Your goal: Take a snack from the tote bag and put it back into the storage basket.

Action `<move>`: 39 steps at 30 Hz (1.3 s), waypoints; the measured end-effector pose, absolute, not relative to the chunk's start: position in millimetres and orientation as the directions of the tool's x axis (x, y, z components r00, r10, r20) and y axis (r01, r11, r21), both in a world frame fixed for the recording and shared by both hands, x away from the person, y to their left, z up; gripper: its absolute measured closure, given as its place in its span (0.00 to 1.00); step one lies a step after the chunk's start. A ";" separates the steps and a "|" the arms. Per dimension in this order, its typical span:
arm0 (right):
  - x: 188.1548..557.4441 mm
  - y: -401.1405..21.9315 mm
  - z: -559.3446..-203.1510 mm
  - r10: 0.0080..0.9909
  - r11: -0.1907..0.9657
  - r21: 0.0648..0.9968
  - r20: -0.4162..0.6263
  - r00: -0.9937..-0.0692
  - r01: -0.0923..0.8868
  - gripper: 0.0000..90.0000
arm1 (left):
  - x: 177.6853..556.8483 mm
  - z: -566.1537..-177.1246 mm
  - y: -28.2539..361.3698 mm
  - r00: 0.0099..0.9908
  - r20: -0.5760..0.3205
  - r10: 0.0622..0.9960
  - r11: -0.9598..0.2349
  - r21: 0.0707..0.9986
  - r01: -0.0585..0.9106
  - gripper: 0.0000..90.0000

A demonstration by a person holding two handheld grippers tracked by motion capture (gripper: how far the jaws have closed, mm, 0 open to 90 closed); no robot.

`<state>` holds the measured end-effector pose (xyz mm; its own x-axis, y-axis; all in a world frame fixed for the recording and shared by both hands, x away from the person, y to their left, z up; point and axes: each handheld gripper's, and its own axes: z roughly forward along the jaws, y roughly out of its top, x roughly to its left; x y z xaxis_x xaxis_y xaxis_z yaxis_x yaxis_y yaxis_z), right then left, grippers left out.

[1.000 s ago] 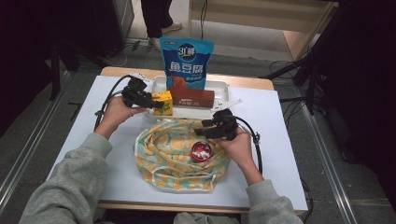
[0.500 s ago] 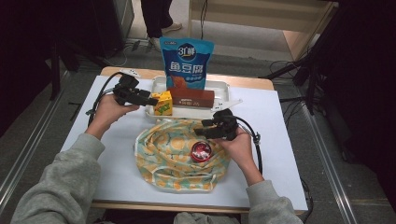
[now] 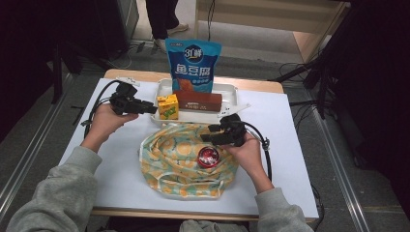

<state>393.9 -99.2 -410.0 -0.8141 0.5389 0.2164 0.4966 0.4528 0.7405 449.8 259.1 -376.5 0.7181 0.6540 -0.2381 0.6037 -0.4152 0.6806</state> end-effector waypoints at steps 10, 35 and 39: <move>395.2 -100.7 -410.6 0.538 0.450 0.742 0.218 -0.814 0.496 0.51 | 445.0 -386.0 248.6 0.732 -0.260 0.630 -0.423 0.675 0.604 0.97; 393.7 -105.3 -412.1 0.553 0.443 0.742 0.215 -0.805 0.503 0.51 | 457.1 -401.5 246.1 0.693 -0.251 0.676 -0.405 0.659 0.634 0.98; 393.4 -106.4 -411.5 0.556 0.441 0.743 0.214 -0.803 0.503 0.51 | 455.7 -403.4 248.5 0.688 -0.284 0.667 -0.387 0.657 0.647 0.94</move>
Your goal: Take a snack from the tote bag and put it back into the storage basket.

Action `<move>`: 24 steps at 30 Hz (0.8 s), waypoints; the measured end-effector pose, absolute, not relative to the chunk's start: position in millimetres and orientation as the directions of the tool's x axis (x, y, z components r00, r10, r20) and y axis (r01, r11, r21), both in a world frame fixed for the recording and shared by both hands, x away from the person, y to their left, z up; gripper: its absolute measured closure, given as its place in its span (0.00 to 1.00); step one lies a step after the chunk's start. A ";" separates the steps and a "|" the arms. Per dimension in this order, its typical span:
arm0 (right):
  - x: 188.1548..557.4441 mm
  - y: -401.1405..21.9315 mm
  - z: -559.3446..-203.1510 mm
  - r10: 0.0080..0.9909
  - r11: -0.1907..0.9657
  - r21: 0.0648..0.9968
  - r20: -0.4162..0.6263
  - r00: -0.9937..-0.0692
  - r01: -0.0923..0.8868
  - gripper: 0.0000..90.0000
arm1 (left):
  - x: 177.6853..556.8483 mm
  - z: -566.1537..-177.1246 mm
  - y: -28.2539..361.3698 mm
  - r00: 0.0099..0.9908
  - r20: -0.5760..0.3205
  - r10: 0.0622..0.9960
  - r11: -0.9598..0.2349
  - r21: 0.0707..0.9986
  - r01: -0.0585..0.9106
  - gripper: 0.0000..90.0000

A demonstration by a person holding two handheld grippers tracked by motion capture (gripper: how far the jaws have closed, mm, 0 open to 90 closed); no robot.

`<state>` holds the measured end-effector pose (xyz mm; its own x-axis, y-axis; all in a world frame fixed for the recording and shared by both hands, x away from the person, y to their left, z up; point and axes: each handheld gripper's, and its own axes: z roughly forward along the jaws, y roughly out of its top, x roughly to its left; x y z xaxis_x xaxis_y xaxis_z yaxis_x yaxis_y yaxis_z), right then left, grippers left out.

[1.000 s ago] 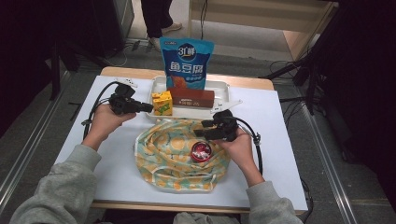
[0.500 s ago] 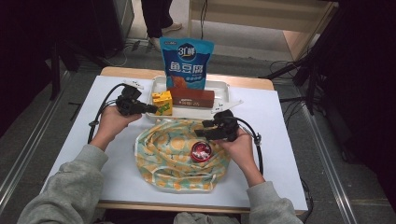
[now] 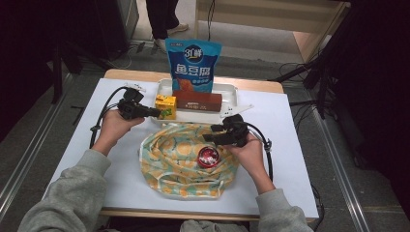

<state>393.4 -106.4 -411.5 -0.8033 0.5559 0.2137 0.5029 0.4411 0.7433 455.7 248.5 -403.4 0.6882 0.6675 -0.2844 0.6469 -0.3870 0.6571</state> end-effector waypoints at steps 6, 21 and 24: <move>392.8 -107.0 -410.5 0.556 0.441 0.746 0.209 -0.804 0.499 0.51 | 449.4 -403.0 248.5 0.696 -0.291 0.657 -0.400 0.648 0.649 0.86; 388.4 -112.3 -408.1 0.554 0.443 0.747 0.208 -0.806 0.497 0.55 | 430.4 -400.2 249.0 0.708 -0.332 0.624 -0.409 0.634 0.657 0.69; 387.9 -112.1 -407.7 0.550 0.445 0.746 0.209 -0.809 0.496 0.57 | 427.0 -400.1 249.1 0.713 -0.333 0.617 -0.410 0.637 0.652 0.65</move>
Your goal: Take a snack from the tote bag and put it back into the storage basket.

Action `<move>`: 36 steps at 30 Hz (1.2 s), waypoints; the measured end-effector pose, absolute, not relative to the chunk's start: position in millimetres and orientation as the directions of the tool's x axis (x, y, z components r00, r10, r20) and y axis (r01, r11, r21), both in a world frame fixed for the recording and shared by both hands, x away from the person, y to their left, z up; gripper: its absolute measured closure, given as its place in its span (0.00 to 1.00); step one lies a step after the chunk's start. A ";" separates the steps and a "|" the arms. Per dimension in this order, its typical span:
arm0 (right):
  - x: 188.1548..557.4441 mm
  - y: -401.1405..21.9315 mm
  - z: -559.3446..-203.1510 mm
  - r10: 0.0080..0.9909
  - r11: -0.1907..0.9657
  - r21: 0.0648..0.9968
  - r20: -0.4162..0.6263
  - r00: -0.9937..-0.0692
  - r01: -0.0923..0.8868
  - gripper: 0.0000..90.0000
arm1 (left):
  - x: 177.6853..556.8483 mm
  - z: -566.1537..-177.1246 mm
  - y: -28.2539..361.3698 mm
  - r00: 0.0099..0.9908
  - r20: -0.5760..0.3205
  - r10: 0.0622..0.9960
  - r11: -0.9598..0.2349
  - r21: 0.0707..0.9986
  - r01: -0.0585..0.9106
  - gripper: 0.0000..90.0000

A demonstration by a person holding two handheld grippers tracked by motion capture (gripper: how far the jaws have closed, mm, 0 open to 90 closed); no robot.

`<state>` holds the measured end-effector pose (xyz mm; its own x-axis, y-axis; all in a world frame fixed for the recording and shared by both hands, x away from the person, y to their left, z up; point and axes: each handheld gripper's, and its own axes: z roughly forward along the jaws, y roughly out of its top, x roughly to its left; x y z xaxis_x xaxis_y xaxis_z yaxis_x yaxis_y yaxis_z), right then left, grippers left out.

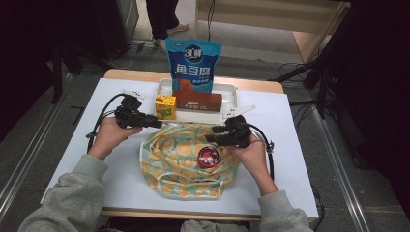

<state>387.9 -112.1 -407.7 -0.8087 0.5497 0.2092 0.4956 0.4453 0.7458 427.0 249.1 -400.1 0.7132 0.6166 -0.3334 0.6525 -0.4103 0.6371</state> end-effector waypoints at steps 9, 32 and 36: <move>386.2 -113.0 -404.6 0.553 0.443 0.740 0.218 -0.804 0.506 0.61 | 417.4 -398.1 249.0 0.725 -0.335 0.601 -0.418 0.642 0.643 0.56; 363.5 -112.4 -391.7 0.543 0.451 0.737 0.220 -0.810 0.503 0.55 | 400.5 -393.4 251.6 0.742 -0.324 0.587 -0.421 0.661 0.621 0.51; 358.5 -111.1 -394.7 0.540 0.460 0.736 0.213 -0.814 0.497 0.54 | 399.1 -393.6 252.6 0.741 -0.321 0.589 -0.419 0.663 0.620 0.51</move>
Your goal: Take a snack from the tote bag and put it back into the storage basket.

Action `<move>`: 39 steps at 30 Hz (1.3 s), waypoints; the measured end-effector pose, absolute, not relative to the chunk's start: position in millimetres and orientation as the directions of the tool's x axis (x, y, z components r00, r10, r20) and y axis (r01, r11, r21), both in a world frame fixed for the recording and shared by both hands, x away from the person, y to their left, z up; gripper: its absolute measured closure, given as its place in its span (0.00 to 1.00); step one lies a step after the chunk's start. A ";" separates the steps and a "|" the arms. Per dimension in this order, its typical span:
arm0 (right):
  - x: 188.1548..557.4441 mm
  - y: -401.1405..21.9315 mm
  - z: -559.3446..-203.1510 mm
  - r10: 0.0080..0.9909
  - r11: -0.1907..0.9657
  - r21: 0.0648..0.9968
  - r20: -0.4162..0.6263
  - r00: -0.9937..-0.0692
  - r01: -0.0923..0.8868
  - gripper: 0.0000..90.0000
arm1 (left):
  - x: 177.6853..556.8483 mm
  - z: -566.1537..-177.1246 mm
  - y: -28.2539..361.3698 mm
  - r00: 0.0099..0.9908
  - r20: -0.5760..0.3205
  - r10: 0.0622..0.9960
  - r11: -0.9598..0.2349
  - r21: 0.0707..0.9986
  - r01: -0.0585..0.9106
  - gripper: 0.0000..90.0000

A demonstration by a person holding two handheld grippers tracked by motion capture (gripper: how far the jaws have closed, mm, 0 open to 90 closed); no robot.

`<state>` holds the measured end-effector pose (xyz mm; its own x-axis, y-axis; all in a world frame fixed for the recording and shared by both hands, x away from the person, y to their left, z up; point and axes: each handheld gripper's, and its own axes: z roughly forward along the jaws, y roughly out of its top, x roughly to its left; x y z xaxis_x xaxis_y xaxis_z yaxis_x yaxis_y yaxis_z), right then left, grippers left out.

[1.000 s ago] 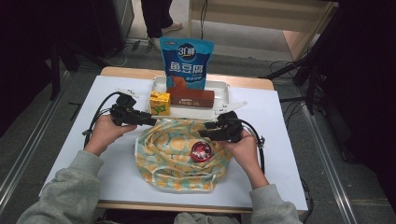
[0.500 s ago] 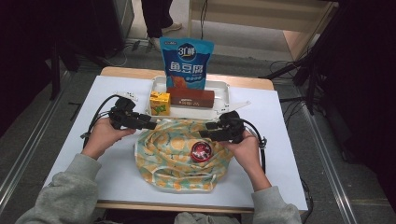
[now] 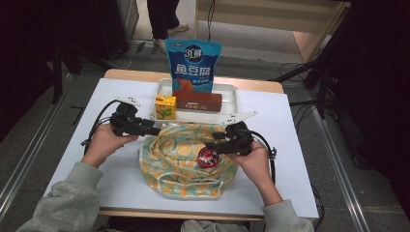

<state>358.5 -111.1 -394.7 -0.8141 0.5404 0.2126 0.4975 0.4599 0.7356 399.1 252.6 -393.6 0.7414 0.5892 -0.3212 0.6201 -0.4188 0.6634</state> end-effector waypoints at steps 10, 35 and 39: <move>350.4 -101.7 -403.5 0.543 0.467 0.729 0.210 -0.813 0.501 0.43 | 398.8 -394.6 253.1 0.741 -0.322 0.590 -0.421 0.660 0.622 0.50; 331.7 -90.7 -424.9 0.546 0.486 0.714 0.202 -0.813 0.504 0.24 | 402.1 -395.2 254.9 0.740 -0.323 0.589 -0.410 0.670 0.619 0.49; 330.2 -90.8 -429.0 0.553 0.479 0.716 0.204 -0.808 0.509 0.22 | 402.4 -395.1 256.0 0.736 -0.327 0.593 -0.404 0.669 0.624 0.49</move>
